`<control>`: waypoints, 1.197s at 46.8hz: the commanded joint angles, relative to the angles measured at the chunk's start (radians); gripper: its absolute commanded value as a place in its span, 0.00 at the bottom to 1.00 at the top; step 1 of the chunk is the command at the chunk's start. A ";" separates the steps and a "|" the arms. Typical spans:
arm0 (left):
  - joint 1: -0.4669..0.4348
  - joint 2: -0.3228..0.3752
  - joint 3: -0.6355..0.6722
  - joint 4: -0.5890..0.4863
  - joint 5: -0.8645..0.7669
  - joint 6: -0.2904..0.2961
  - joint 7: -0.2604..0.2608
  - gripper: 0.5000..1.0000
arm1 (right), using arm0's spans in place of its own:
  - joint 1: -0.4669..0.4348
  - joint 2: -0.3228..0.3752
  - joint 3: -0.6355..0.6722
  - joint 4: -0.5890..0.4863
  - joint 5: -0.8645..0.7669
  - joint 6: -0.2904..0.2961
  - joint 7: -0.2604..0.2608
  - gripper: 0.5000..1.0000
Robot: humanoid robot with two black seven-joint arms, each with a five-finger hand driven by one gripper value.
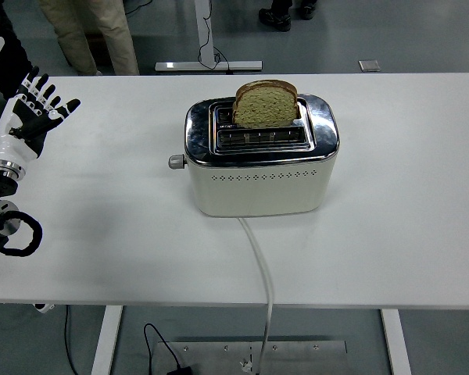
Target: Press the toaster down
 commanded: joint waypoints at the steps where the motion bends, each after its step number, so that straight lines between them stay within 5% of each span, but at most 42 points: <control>1: -0.001 -0.025 -0.001 0.012 -0.015 -0.002 0.000 1.00 | 0.000 0.000 0.000 -0.001 0.000 0.000 0.000 1.00; 25: -0.004 -0.163 -0.101 0.208 -0.024 -0.132 0.000 1.00 | 0.000 0.000 0.000 0.001 0.000 0.000 0.000 1.00; 56: -0.014 -0.229 -0.098 0.211 -0.009 -0.133 0.022 1.00 | 0.021 0.000 0.000 0.001 0.002 0.000 0.003 1.00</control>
